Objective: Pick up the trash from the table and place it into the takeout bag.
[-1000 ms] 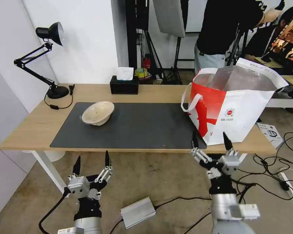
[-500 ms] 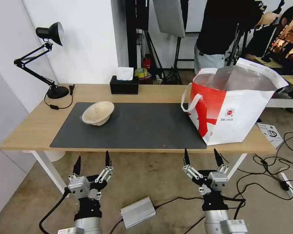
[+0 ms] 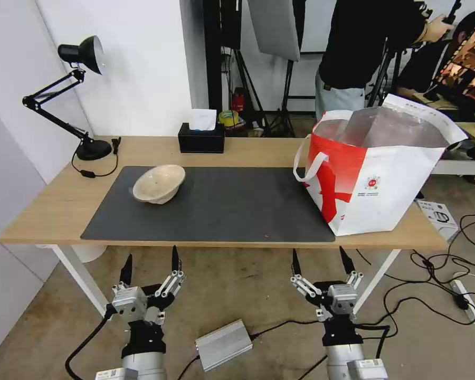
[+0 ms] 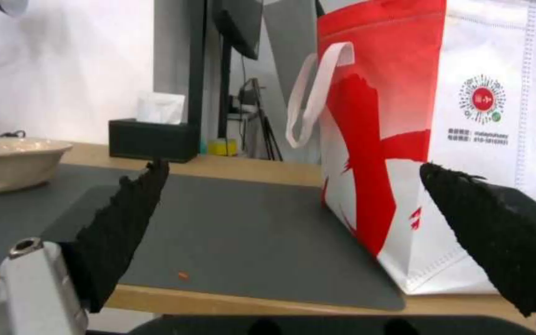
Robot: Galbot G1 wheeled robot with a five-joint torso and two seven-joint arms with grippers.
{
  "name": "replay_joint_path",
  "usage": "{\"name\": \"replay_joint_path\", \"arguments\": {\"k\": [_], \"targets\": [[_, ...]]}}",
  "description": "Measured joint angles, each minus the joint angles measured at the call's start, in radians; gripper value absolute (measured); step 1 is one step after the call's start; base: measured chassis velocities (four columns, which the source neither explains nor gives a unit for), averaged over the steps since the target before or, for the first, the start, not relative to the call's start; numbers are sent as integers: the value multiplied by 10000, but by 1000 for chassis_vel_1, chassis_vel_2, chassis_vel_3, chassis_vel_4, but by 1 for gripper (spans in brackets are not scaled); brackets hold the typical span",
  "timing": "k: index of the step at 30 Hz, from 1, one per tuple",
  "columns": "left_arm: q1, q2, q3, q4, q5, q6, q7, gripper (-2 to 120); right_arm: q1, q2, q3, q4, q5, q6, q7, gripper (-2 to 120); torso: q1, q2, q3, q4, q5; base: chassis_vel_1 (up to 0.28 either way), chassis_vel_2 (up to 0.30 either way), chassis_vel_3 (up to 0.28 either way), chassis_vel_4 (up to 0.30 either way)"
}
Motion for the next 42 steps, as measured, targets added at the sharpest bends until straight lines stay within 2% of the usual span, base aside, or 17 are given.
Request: {"name": "replay_joint_path", "arguments": {"k": [18, 22, 23, 25, 27, 28, 31, 33, 35, 37, 41, 42], "targets": [[-195, 50, -127, -188, -345, 166, -62, 100, 31, -31, 21, 14, -7, -54, 31, 100, 0, 0, 0, 0, 0, 0, 0, 0, 0], [-741, 492, -421, -594, -1729, 900, -514, 100, 34, -30, 22, 18, -4, -53, 35, 100, 0, 0, 0, 0, 0, 0, 0, 0, 0], [-741, 492, -421, -594, -1729, 900, -514, 100, 34, -30, 22, 18, -4, -53, 35, 100, 0, 0, 0, 0, 0, 0, 0, 0, 0], [-1147, 876, -643, -791, -2950, 1336, -870, 100, 34, -31, 22, 19, -2, -54, 37, 100, 0, 0, 1, -1, -1, 0, 0, 0, 0], [-1259, 1003, -715, -827, -3291, 1430, -957, 100, 34, -31, 22, 19, -1, -54, 36, 100, 0, 0, 0, 0, -1, 0, 0, 0, 0], [-1571, 1337, -906, -864, -4040, 1613, -1161, 100, 35, -31, 22, 22, -1, -54, 37, 100, 0, 0, 1, 0, 0, 0, 0, 0, 0], [-2456, 2199, -1377, -800, -5919, 1755, -1635, 100, 35, -31, 23, 25, 2, -54, 37, 100, 0, -1, 0, -2, -3, 0, 0, 0, 0], [-2602, 2342, -1447, -784, -6258, 1779, -1729, 100, 35, -31, 23, 26, 3, -54, 37, 100, 0, 0, 1, -1, -3, 0, 0, 0, 0], [-3063, 2844, -1644, -677, -7516, 1847, -2010, 100, 35, -31, 23, 28, 5, -54, 37, 100, 0, -2, 1, -1, -1, 0, 0, 0, 0], [-3167, 2942, -1661, -623, -7768, 1849, -2061, 100, 35, -31, 23, 29, 5, -54, 37, 100, 0, -2, 1, -1, -2, 0, 0, 0, 0], [-4040, 3471, -1693, -336, -9836, 1983, -2561, 100, 35, -31, 22, 29, 9, -54, 37, 100, 0, -2, 1, -1, -1, 0, 0, 0, 0], [-4040, 3471, -1693, -336, -9836, 1983, -2561, 100, 35, -31, 22, 29, 9, -54, 37, 100, 0, -2, 1, -1, -1, 0, 0, 0, 0]]}}
